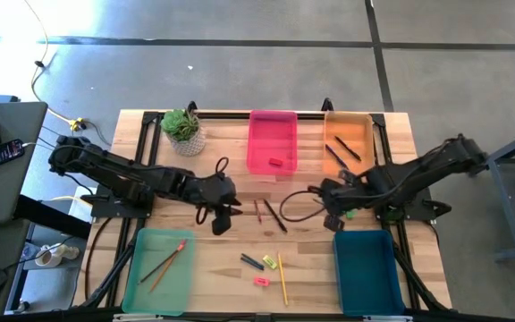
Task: Sort crayons/erasers/pens/pencils in bins
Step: Put the gray crayon into the blue bin
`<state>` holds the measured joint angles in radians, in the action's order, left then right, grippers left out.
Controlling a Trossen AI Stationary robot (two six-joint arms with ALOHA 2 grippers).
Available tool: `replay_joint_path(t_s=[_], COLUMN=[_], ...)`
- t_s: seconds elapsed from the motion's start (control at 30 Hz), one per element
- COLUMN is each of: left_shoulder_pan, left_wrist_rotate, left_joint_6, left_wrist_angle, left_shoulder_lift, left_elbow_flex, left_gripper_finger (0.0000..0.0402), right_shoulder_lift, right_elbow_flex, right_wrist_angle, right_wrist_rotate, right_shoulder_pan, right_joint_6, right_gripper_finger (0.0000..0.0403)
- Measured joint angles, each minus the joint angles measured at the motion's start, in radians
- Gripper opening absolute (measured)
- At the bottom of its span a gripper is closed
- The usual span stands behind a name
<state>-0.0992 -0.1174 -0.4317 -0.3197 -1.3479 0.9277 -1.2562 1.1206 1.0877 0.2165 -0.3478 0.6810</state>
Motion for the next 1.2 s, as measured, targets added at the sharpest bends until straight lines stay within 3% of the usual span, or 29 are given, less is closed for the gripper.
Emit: replay_joint_path(t_s=[0.23, 0.5, 0.9, 1.2], left_shoulder_pan=[-0.059, -0.102, -0.181, -0.250], left_wrist_rotate=[-0.018, -0.119, -0.110, -0.066], left_joint_6=[0.121, 0.175, 0.075, 0.012], left_wrist_angle=[-0.006, -0.185, -0.488, -0.552], left_shoulder_lift=[-0.012, -0.083, -0.258, -0.415], left_elbow_flex=[0.133, 0.312, 0.518, 0.647], left_gripper_finger=[0.0117, 0.0117, 0.0117, 0.0117], right_shoulder_lift=[0.008, 0.007, 0.007, 0.007], right_elbow_flex=[-0.003, -0.102, -0.226, -0.339], right_wrist_angle=[0.121, 0.138, -0.066, -0.229], right_wrist_rotate=[-0.007, -0.033, -0.090, -0.118], right_shoulder_pan=[-0.175, -0.371, -0.552, -0.614], right_joint_6=[0.188, 0.410, 0.572, 0.577], right_gripper_finger=[0.0000, 0.0000, 0.0000, 0.0000])
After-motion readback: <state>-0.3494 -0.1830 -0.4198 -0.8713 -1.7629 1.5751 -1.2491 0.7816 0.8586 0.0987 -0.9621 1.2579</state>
